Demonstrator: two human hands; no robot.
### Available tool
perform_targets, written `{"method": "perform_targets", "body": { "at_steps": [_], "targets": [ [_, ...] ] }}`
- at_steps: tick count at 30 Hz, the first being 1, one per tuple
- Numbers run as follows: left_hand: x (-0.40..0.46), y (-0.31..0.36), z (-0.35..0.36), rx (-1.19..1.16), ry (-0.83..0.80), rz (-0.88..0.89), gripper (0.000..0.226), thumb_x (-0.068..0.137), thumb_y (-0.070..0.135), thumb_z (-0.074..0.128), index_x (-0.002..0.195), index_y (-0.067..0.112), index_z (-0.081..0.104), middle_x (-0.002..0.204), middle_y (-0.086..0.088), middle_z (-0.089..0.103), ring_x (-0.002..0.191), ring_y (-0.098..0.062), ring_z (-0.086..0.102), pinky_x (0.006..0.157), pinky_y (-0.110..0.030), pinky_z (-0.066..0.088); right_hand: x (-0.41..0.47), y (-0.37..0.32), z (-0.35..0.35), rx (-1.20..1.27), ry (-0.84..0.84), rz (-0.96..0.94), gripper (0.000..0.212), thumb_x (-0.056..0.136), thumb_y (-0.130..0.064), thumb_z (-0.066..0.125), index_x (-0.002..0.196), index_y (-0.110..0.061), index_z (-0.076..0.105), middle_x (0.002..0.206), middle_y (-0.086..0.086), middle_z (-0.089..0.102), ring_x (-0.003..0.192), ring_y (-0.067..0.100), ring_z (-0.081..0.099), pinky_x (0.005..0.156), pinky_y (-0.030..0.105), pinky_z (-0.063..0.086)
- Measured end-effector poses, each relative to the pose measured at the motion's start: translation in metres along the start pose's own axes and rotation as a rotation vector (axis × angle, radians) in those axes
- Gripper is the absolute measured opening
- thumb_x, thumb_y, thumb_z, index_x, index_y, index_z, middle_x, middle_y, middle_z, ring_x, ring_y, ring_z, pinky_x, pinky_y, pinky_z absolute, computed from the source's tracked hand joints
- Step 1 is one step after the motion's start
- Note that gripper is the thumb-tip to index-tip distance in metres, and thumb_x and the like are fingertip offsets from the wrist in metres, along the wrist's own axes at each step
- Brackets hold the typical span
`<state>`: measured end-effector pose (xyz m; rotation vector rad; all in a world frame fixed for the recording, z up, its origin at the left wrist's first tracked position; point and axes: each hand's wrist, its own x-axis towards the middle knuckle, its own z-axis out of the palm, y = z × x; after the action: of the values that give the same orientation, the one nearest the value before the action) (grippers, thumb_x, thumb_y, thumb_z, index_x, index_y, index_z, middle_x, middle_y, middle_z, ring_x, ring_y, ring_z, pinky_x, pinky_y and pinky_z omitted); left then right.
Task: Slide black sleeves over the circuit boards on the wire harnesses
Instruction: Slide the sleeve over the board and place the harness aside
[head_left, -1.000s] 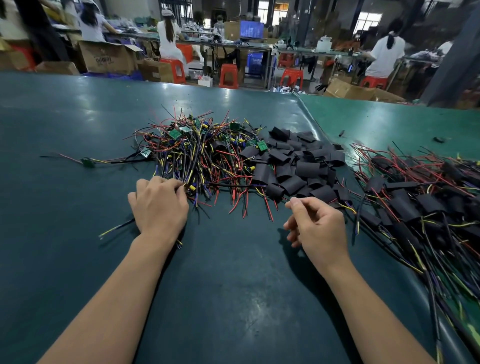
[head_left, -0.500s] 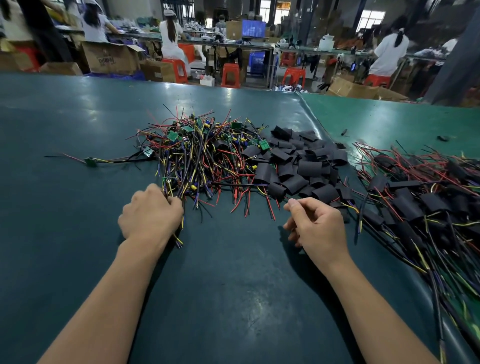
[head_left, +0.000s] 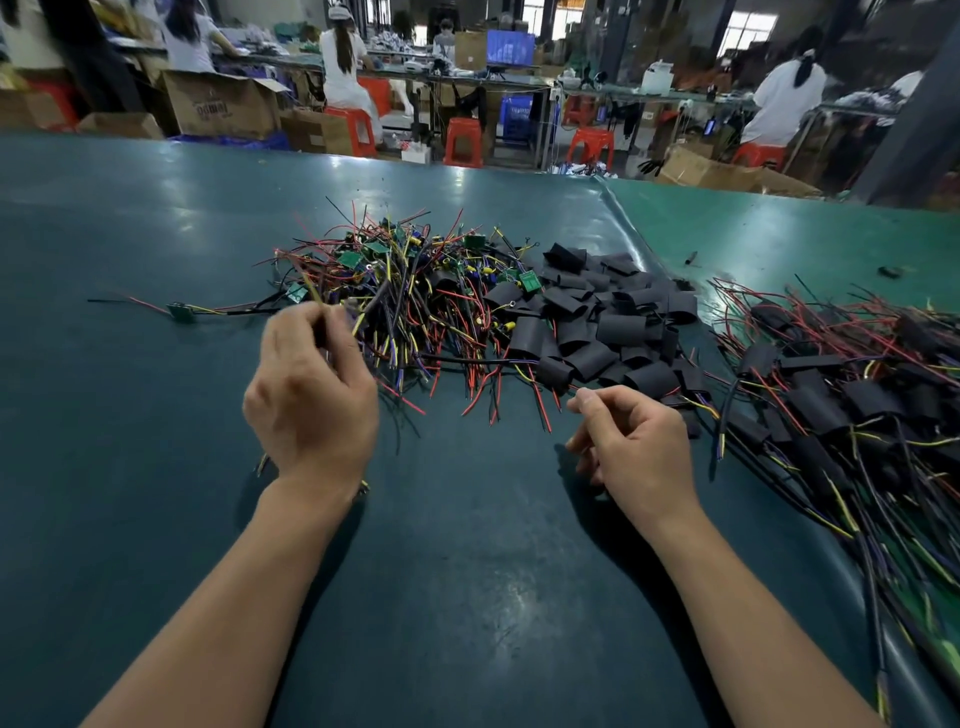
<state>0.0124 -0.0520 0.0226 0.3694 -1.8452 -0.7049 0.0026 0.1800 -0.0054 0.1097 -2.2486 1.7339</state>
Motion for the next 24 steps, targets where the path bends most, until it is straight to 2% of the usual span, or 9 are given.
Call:
{"method": "perform_targets", "body": {
  "at_steps": [2,4,6,8,12,16,18,20,24],
  "targets": [
    [0.003,0.001,-0.003,-0.044,0.078,0.049,0.020,0.099,0.020,0.051,0.100,0.003,0.061,0.091,-0.014,0.067,0.081,-0.038,0.061,0.071,-0.040,0.038,0.000,0.000,0.000,-0.005,0.003,0.004,0.021,0.096,-0.023,0.061,0.077,-0.020,0.069,0.056,0.004,0.066,0.037,0.017,0.053,0.034,0.024,0.038],
    [0.000,0.001,-0.004,-0.071,0.035,0.122,0.015,0.097,0.018,0.053,0.097,0.004,0.059,0.084,-0.012,0.067,0.075,-0.037,0.061,0.068,-0.040,0.040,-0.001,-0.001,0.001,-0.005,0.004,0.003,0.021,0.096,-0.022,0.061,0.077,-0.019,0.069,0.056,0.005,0.066,0.037,0.018,0.053,0.036,0.024,0.038],
    [-0.008,0.006,-0.002,-0.122,-0.122,0.149,0.018,0.097,0.024,0.052,0.095,0.008,0.059,0.076,-0.009,0.066,0.067,-0.035,0.061,0.062,-0.038,0.041,-0.002,-0.003,0.001,-0.014,-0.003,-0.005,0.020,0.096,-0.021,0.061,0.078,-0.017,0.069,0.057,0.005,0.066,0.038,0.016,0.053,0.037,0.023,0.039],
    [-0.017,0.012,0.001,-0.189,-0.322,0.274,0.023,0.097,0.028,0.049,0.097,0.009,0.061,0.074,-0.006,0.063,0.065,-0.031,0.058,0.061,-0.036,0.040,-0.004,-0.008,0.001,0.029,-0.048,0.000,0.016,0.095,-0.019,0.062,0.082,-0.016,0.070,0.059,0.005,0.066,0.039,0.011,0.053,0.038,0.021,0.039],
    [-0.036,0.027,0.006,-0.184,-0.791,0.463,0.032,0.092,0.033,0.047,0.121,0.023,0.058,0.085,-0.006,0.069,0.072,-0.032,0.063,0.061,-0.035,0.042,-0.011,-0.016,0.005,0.429,-0.341,0.128,0.008,0.091,-0.013,0.066,0.099,-0.013,0.070,0.072,0.007,0.069,0.044,0.015,0.057,0.035,0.021,0.042],
    [-0.040,0.026,0.012,-0.090,-0.912,0.587,0.053,0.094,0.051,0.032,0.140,0.030,0.048,0.113,0.003,0.067,0.099,-0.025,0.065,0.070,-0.040,0.054,-0.012,-0.018,0.005,0.573,-0.458,0.207,0.012,0.086,-0.026,0.067,0.095,-0.019,0.071,0.083,0.007,0.068,0.054,0.015,0.061,0.038,0.021,0.043],
    [-0.035,0.023,0.013,-0.048,-0.948,0.642,0.057,0.092,0.054,0.036,0.144,0.031,0.045,0.109,0.001,0.061,0.098,-0.024,0.059,0.074,-0.041,0.053,-0.008,-0.019,0.005,0.579,-0.366,0.191,0.015,0.084,-0.031,0.073,0.091,-0.019,0.071,0.081,0.005,0.069,0.056,0.013,0.063,0.039,0.020,0.045],
    [-0.036,0.018,0.014,-0.032,-0.918,0.704,0.051,0.094,0.045,0.054,0.139,0.022,0.052,0.106,-0.002,0.061,0.096,-0.026,0.055,0.079,-0.043,0.050,0.000,-0.019,0.000,0.549,-0.143,0.165,0.016,0.088,-0.031,0.068,0.088,-0.015,0.068,0.076,0.004,0.070,0.055,0.014,0.063,0.038,0.021,0.044],
    [-0.033,0.011,0.017,-0.157,-0.753,0.608,0.022,0.093,0.030,0.062,0.101,0.013,0.074,0.092,-0.003,0.065,0.085,-0.026,0.058,0.076,-0.043,0.049,0.015,-0.018,-0.024,0.556,0.328,0.023,0.020,0.097,-0.026,0.047,0.086,-0.014,0.057,0.066,-0.001,0.068,0.051,0.015,0.063,0.037,0.021,0.044]
  ]
}}
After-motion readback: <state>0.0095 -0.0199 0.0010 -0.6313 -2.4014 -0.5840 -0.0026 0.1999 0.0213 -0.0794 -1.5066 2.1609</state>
